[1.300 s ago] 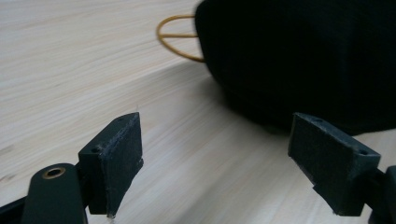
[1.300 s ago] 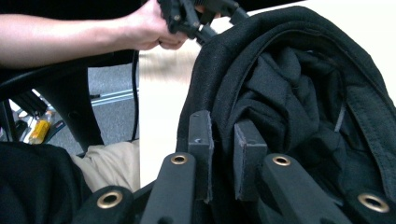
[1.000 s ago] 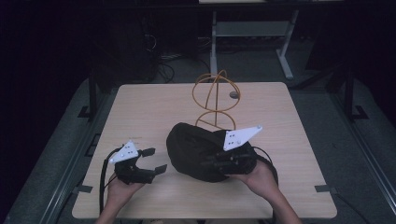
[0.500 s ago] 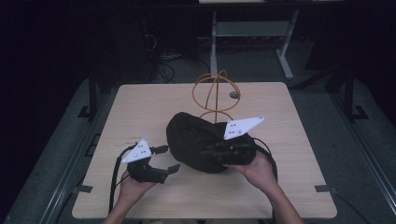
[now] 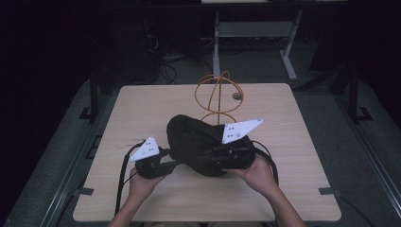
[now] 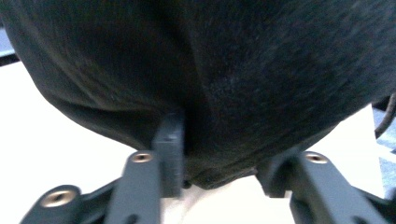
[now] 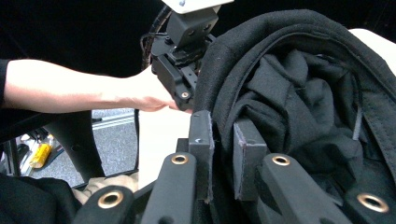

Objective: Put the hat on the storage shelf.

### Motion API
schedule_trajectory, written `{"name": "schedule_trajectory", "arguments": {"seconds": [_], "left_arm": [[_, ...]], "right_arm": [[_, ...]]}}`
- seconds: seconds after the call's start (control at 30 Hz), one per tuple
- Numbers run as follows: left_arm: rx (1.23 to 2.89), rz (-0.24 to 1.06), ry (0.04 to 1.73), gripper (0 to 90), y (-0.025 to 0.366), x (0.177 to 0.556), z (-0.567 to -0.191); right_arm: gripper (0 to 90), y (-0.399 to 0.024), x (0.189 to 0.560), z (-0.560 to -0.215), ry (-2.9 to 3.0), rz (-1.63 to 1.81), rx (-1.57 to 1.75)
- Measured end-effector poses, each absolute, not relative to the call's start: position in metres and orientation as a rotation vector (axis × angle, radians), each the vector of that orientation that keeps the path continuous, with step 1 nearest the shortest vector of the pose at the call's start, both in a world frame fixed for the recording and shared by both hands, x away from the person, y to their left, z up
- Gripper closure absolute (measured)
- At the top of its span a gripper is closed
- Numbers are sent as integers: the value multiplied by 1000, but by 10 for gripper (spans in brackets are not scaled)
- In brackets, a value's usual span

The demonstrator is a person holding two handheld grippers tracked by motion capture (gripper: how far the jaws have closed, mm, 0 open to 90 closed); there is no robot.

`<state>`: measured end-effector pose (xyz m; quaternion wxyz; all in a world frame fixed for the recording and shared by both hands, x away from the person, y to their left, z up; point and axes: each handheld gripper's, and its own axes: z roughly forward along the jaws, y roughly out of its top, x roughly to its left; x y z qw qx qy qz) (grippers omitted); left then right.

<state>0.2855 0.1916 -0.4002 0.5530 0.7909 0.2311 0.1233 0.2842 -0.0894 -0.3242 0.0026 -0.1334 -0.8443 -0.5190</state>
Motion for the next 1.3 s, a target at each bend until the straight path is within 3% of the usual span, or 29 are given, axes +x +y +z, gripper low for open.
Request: {"name": "schedule_trajectory", "arguments": {"seconds": [0.03,0.13,0.23,0.6,0.93,1.3], "left_arm": [[1874,304,534,729,191,285,-398],[1880,318,524,818,192,285,-394],[1873,323,520,846,194,285,-387],[1841,332,489,855,199,286,-338],[1873,320,502,858,209,296,-309],[1910,318,537,857,215,306,-310]], "right_arm": [[803,-90,284,-325,-2646,-1629,-420],[801,-92,286,-325,-2635,-1640,-432],[793,-95,287,-325,-2617,-1665,-443],[740,-106,290,-318,-2606,-1727,-490],[485,-115,295,-317,-2575,-1789,-540],[372,-138,300,-328,-2608,-1746,-640]]}}
